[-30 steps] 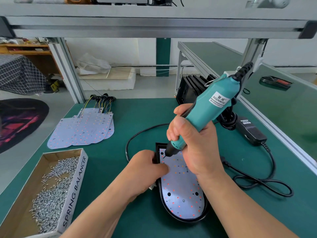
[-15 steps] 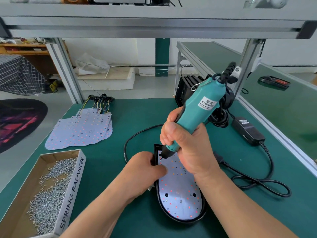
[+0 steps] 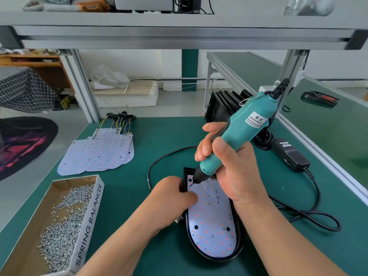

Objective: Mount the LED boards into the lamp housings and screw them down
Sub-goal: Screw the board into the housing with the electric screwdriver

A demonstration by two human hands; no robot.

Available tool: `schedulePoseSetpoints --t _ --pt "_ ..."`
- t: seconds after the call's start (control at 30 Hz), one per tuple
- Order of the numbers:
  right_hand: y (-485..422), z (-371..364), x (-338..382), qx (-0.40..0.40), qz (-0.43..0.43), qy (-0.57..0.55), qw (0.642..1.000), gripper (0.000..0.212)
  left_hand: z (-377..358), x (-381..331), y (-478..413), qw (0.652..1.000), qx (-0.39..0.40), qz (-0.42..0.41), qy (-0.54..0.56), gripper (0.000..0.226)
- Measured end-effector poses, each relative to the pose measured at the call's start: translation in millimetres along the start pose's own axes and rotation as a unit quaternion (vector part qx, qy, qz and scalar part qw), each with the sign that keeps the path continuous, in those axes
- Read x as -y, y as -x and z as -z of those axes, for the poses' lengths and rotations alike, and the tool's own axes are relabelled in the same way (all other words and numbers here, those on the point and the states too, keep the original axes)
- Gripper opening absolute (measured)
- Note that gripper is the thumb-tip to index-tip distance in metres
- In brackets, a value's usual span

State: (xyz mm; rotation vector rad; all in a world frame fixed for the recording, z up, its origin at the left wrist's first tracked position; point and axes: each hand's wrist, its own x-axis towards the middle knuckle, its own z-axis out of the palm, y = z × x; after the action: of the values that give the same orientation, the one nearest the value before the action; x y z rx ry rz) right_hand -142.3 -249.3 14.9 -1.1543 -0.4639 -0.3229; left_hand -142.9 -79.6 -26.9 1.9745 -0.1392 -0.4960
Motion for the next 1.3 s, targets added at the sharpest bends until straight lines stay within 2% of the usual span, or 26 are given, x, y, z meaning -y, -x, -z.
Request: schedulePoseSetpoints --t 0.13,0.2,0.33,0.4,0.47,0.57,0.7,0.8,0.83,1.3 --pt "-7 4 18 0.013 0.059 0.023 0.998 0.042 2 3 0 1.000 0.006 0.004 0.010 0.054" --pt "-9 16 26 -0.020 0.066 0.028 0.997 0.044 4 3 1 1.000 0.000 0.003 0.011 0.054" --pt "-15 55 30 -0.150 -0.017 0.144 0.978 0.023 11 6 -3 1.000 -0.025 -0.004 0.005 0.056" --pt "-18 74 25 -0.180 -0.084 0.230 0.953 0.025 15 8 -7 0.997 -0.066 -0.012 -0.023 0.057" --pt "-19 91 20 -0.174 -0.165 0.304 0.922 0.027 19 13 -13 0.990 -0.120 -0.022 -0.074 0.046" --pt "-15 110 15 -0.118 -0.249 0.423 0.863 0.017 21 18 -17 0.983 -0.153 -0.026 -0.101 0.033" --pt "-11 118 13 -0.066 -0.291 0.561 0.772 0.017 20 21 -18 0.980 -0.162 -0.026 -0.112 0.031" --pt "-11 116 10 -0.030 -0.283 0.691 0.665 0.028 19 21 -19 0.980 -0.165 -0.024 -0.112 0.032" --pt "-11 115 10 -0.021 -0.277 0.717 0.639 0.031 19 21 -20 0.980 -0.167 -0.024 -0.108 0.032" --pt "-9 107 17 0.032 -0.288 0.749 0.595 0.035 20 24 -21 0.975 -0.184 -0.023 -0.124 0.032"
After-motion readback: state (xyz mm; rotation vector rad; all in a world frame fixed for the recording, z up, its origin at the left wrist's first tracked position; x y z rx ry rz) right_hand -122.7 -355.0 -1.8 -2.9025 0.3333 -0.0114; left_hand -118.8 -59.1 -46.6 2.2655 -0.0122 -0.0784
